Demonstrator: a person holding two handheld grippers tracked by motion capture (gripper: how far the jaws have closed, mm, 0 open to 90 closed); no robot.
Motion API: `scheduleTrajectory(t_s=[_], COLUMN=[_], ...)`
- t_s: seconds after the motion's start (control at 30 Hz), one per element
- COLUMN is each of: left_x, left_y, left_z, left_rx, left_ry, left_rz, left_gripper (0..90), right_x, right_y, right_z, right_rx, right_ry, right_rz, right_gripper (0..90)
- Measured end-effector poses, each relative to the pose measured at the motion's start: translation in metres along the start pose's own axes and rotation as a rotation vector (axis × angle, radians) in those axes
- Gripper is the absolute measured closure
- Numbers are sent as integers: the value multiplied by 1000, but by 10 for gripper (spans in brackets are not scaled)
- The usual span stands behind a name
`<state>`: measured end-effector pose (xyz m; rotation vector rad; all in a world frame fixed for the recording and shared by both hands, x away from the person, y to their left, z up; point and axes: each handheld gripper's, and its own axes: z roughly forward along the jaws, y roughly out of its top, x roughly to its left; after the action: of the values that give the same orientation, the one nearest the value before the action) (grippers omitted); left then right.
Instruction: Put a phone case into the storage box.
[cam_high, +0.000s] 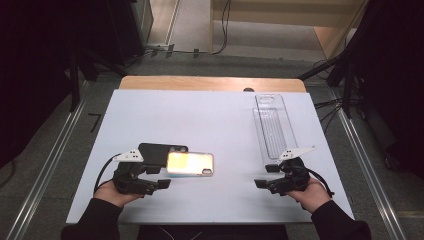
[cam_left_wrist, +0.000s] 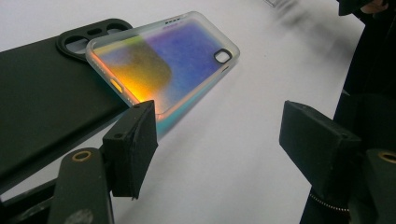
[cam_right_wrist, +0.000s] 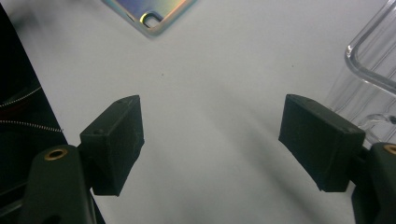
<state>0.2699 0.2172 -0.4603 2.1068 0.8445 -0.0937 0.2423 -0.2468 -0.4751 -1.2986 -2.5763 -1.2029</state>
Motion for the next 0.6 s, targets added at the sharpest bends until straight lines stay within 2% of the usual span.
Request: scheduleTrajectory(t_s=[0.27,0.43,0.6], left_x=[1,0,1], left_y=[2,3,4], left_z=[1,1,1], left_rx=[5,-9,-7], left_ry=[0,1,-2], left_rz=[-11,4,-5], left_gripper=[278,278,278], right_x=[1,1,1], right_y=[0,0,0], right_z=[0,0,1], right_rx=[1,-3,-5], right_ry=[4,9,9], right_rz=[0,-1,0], right_gripper=[203,203,203])
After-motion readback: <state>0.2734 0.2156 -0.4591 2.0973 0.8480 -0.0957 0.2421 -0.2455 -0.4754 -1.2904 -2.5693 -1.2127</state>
